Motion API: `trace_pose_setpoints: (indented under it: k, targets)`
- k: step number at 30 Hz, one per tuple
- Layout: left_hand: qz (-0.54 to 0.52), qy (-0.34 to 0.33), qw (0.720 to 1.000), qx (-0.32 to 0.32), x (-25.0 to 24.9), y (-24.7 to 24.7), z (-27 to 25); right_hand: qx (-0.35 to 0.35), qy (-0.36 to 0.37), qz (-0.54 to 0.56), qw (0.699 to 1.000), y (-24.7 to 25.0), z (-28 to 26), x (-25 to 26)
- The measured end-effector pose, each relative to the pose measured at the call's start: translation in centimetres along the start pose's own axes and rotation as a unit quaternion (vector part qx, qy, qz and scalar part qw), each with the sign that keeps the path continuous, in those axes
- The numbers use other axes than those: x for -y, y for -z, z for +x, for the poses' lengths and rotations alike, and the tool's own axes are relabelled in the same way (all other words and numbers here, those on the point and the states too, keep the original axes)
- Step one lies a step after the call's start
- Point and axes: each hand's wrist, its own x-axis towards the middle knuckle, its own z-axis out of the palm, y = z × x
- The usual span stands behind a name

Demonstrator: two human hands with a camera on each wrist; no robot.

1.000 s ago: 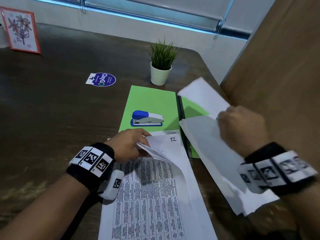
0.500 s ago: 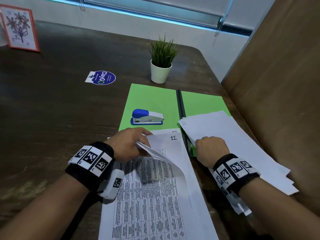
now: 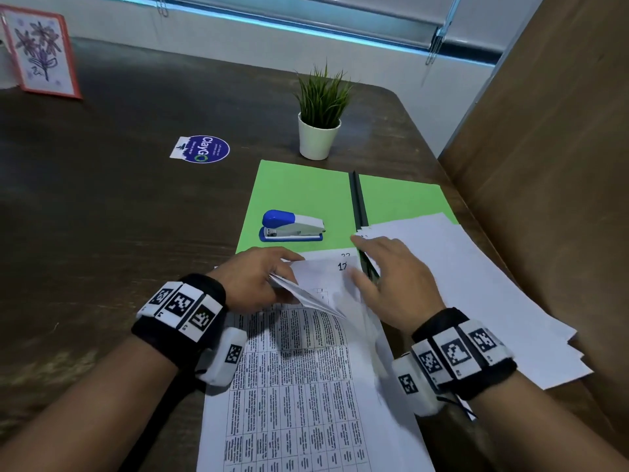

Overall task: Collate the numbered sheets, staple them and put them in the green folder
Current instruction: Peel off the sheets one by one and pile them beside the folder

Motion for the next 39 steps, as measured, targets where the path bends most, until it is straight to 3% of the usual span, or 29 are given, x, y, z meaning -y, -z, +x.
trace_pose_setpoints:
  k: [3, 5, 17, 26, 32, 36, 37, 39]
  targets:
    - [-0.006, 0.0, 1.0, 0.002, -0.1, 0.0, 0.0, 0.099, 0.021, -0.047, 0.994, -0.9, -0.2, 0.3]
    - [-0.007, 0.001, 1.0, 0.005, -0.1, 0.0, 0.0, 0.111, 0.032, -0.075, 0.99, -1.3, -0.4, 0.1]
    - [0.002, 0.012, 1.0, 0.003, 0.1, 0.0, 0.1, -0.05, 0.168, -0.135, 0.975, -2.4, -1.5, -0.5]
    - [-0.039, -0.012, 0.999, 0.001, 0.9, 0.0, 0.2, -0.053, 0.068, 0.066, 0.994, -2.1, -1.1, 0.2]
    - [-0.047, -0.009, 0.999, -0.005, 0.7, 0.1, 0.1, -0.007, -0.055, 0.218, 0.974, -2.2, -0.9, 0.1]
    - [-0.069, -0.001, 0.998, 0.001, 1.0, 0.1, 0.0, 0.192, -0.108, 0.188, 0.957, -2.5, -1.2, -0.5]
    - [-0.081, -0.002, 0.997, 0.0, 1.1, 0.0, 0.0, 0.207, -0.101, 0.164, 0.959, -2.4, -1.4, -0.5]
    - [-0.09, -0.012, 0.996, -0.007, 1.5, -0.1, 0.2, 0.141, -0.077, 0.133, 0.978, -2.2, -1.8, -0.3]
